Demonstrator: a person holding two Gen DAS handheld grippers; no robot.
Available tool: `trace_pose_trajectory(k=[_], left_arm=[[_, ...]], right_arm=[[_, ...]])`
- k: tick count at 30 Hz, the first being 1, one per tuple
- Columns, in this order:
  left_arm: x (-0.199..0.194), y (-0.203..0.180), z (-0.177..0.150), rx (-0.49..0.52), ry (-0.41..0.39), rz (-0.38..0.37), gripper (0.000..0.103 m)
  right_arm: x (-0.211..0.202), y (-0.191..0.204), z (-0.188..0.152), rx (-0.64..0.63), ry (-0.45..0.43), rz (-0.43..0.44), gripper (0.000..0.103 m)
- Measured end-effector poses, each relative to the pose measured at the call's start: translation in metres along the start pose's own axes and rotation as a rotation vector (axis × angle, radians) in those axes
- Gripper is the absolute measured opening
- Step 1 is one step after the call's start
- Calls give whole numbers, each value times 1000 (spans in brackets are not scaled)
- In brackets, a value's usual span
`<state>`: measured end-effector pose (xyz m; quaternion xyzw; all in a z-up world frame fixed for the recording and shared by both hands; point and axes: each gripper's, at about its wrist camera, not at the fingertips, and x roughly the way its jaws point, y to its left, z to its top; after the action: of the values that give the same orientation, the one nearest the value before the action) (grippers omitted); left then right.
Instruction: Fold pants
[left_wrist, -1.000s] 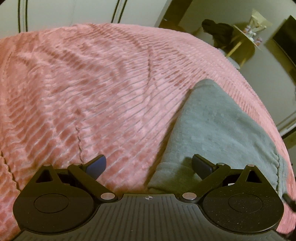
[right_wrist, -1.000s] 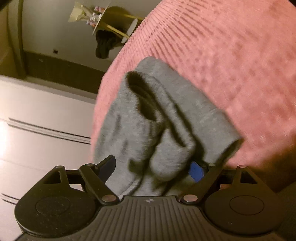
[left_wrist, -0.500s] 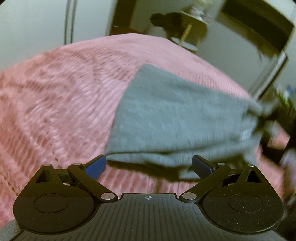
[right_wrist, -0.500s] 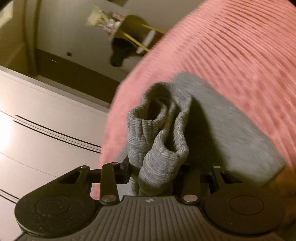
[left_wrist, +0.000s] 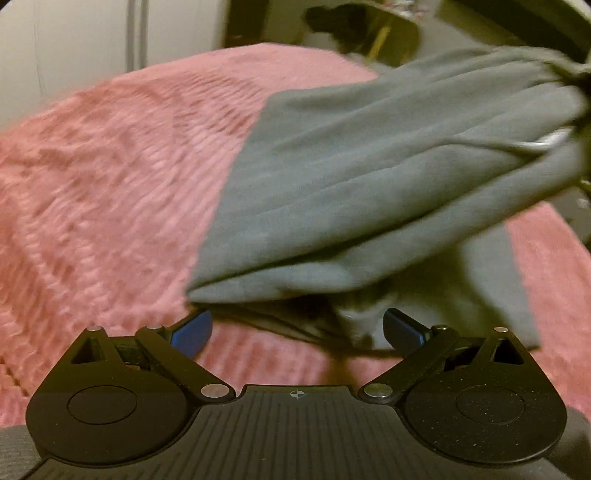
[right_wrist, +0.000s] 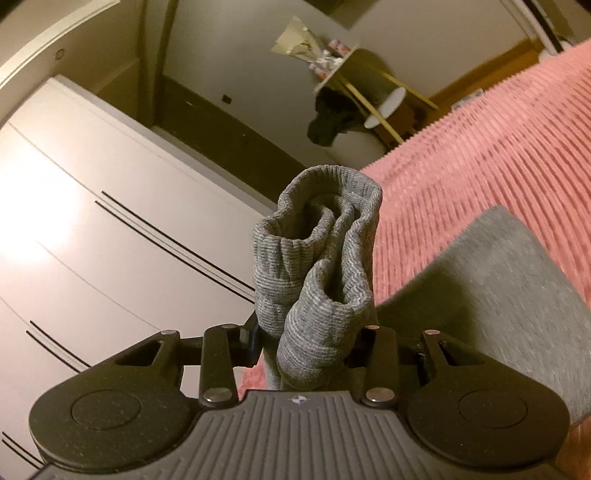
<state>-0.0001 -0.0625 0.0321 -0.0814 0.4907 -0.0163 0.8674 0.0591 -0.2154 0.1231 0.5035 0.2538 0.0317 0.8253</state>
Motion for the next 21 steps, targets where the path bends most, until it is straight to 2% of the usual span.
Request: trace_pose_trajectory(k=[3,5,6,10,11,15,17,19,21], left_arm=[[10,11,5,-103,13,40,101],[13,20,6,-149,11,80,96],[12,23,6,-166,8,73,91],[6,35,7,-227,-19,56,83],[5,38,7,-238,-20,49,79],[1,36,7,-227,-37,30,69],[-1,34,7,-203,-44,19,69],[-1,29,7,-186,-39,0,69],[-4,27,5,-174,-32,-24,71]], right_arm=[[-4,8,-4,-17,-1,20,39],[-6,10,-2,-35,-1,25,39],[-8,11,-1,-44,-4,24,39],[-20,3,2,-48,-34,5,39],[-23,-2,2,-44,-42,-6,39],[-34,-29,-2,-54,-53,-105,39],[-32,-49,-6,-72,-29,-176,39],[-27,-74,-11,-51,19,-251,40],[-19,-103,-17,13,105,-324,49]])
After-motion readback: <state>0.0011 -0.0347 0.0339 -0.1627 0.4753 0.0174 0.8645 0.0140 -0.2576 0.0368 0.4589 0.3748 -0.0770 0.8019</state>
